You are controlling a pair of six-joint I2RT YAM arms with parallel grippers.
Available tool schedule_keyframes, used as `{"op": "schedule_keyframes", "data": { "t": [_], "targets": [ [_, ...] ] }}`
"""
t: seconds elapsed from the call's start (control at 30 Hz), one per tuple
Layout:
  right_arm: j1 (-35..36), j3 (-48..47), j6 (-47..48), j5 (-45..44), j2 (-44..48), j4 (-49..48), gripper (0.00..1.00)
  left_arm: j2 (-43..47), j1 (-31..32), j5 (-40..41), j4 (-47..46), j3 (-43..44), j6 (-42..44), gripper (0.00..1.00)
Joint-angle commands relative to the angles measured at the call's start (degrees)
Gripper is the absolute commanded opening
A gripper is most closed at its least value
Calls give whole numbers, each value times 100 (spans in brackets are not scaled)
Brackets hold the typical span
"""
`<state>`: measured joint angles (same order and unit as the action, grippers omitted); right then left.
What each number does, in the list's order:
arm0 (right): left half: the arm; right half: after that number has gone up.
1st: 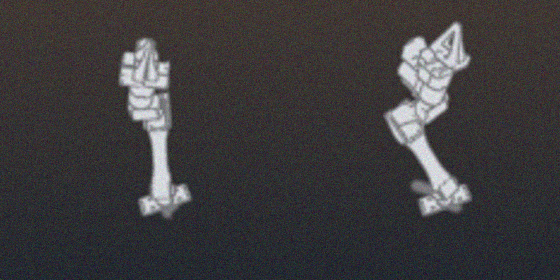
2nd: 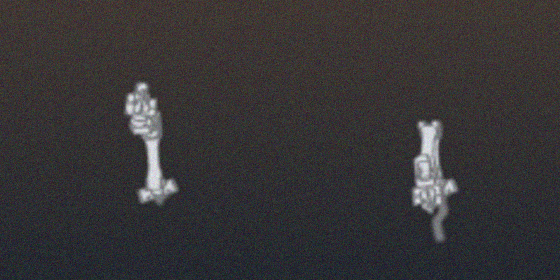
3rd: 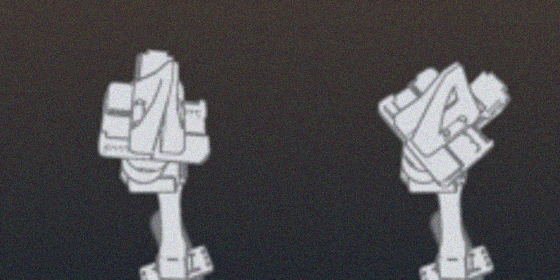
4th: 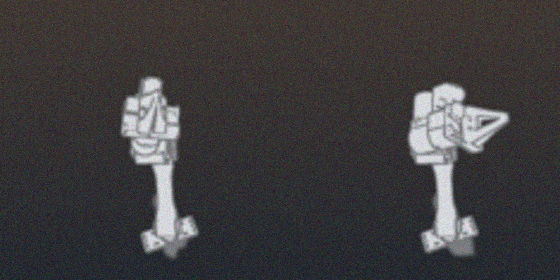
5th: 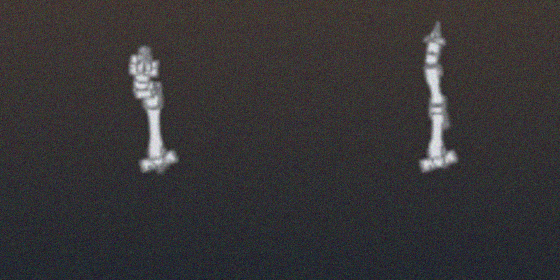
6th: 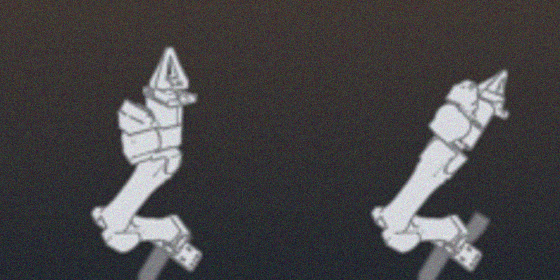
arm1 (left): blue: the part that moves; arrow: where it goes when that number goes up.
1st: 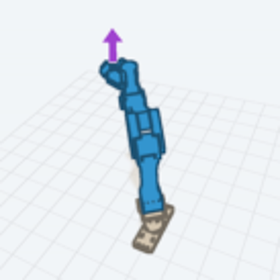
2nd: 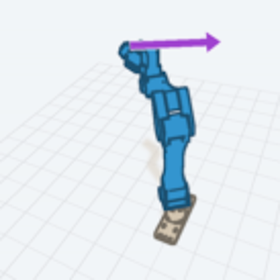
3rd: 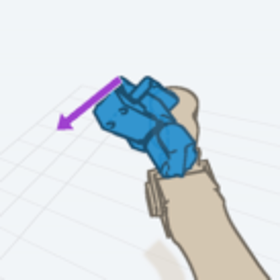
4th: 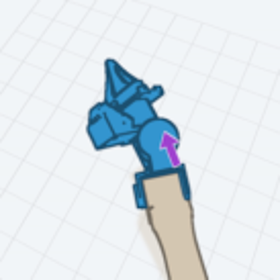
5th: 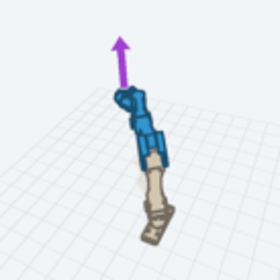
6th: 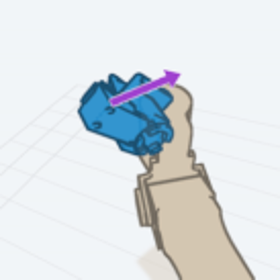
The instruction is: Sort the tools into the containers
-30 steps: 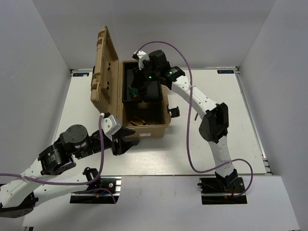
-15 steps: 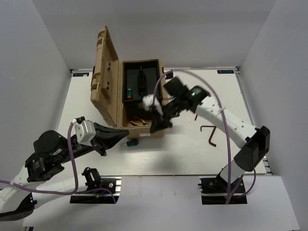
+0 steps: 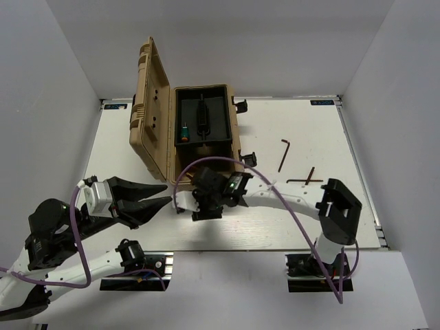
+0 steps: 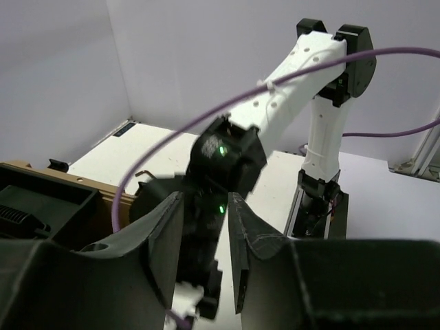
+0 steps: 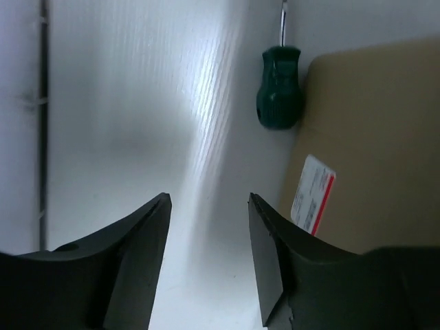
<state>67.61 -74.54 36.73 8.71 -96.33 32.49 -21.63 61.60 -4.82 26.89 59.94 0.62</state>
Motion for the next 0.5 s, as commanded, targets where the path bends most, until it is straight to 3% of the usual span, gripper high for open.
{"op": "schedule_keyframes", "data": {
  "t": [0.0, 0.17, 0.47],
  "targets": [
    [436, 36, 377, -1222, -306, -542, 56, -26, -17, 86, 53, -18, 34, 43],
    [963, -95, 580, -1801, -737, -647, 63, -26, -17, 34, 105, 35, 34, 44],
    [1219, -394, 485, -2119, -992, -805, 63, -26, -17, -19, 105, 35, 34, 44]
  ]
}}
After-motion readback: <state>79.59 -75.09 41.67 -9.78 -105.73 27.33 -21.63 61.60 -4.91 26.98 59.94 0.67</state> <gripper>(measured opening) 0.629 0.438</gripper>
